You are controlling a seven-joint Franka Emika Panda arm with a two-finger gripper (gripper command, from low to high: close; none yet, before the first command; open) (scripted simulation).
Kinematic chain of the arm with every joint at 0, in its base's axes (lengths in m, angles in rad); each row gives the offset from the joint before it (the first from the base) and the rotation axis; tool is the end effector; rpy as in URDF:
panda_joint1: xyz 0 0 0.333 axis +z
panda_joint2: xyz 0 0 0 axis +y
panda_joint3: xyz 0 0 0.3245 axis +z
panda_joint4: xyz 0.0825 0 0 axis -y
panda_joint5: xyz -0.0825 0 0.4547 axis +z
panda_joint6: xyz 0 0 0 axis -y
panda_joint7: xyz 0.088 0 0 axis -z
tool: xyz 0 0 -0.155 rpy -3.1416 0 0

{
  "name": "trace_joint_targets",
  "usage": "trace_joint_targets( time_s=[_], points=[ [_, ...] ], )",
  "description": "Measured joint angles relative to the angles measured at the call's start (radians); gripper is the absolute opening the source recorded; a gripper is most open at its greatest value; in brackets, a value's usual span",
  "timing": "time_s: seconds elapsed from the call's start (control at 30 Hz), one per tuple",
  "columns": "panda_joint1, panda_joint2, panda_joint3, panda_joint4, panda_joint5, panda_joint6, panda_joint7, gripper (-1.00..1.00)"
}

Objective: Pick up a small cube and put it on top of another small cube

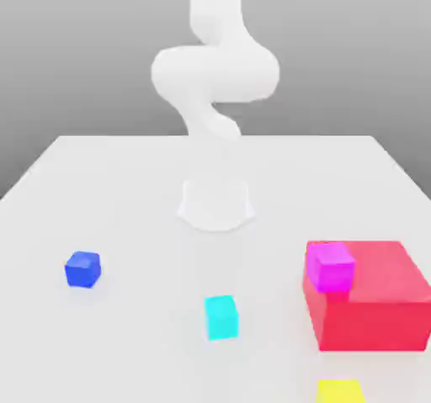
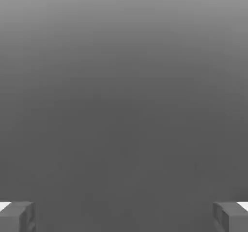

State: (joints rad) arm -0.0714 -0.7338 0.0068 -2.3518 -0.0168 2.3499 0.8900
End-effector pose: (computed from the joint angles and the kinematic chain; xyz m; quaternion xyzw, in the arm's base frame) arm 0.4701 -0.0307 0.6337 -0.8309 0.4260 -0.3318 0.1342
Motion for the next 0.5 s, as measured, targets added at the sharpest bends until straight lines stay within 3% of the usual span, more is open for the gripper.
trace_joint_targets(
  time_s=[0.5],
  points=[
    [-0.411,0.400,-0.024,-0.311,-0.080,0.299,0.526,0.00]
  ],
)
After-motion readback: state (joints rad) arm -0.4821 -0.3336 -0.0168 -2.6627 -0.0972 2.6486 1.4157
